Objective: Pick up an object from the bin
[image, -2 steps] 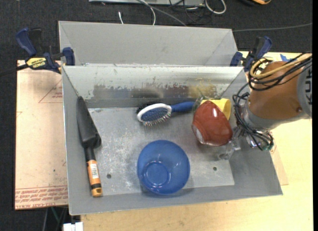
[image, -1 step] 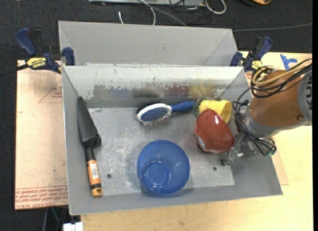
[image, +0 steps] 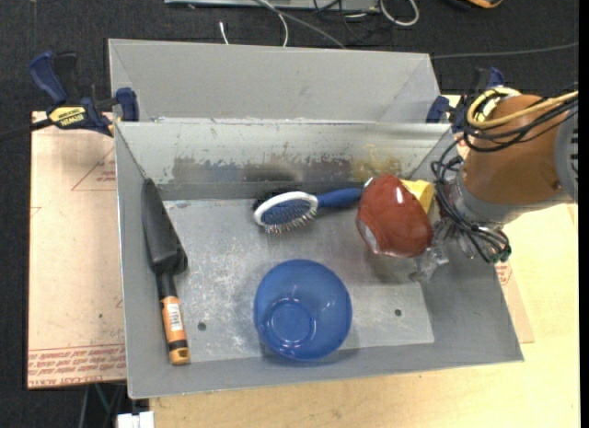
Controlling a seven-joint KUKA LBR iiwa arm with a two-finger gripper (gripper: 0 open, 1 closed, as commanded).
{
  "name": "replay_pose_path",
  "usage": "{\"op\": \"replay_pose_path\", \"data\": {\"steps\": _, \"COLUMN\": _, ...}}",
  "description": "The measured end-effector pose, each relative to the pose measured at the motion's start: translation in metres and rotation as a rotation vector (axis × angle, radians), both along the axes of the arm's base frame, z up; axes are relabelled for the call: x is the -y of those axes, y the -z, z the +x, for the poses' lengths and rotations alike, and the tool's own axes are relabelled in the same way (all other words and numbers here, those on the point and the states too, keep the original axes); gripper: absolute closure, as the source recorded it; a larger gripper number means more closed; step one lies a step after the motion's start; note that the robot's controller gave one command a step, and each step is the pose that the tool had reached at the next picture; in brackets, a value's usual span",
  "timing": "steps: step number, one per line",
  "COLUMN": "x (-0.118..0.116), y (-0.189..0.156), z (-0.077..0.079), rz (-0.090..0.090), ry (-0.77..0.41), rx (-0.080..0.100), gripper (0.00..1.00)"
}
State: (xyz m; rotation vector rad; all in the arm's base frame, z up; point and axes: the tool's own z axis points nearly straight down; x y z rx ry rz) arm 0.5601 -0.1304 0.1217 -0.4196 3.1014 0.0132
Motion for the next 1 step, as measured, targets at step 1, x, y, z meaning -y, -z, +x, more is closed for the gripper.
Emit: {"op": "replay_pose_path", "data": {"steps": 1, "x": 0.0025, "y": 0.044, "z": -0.014, "rz": 0.001, "ry": -0.076, "rx": -0.013, "gripper": 1.0}}
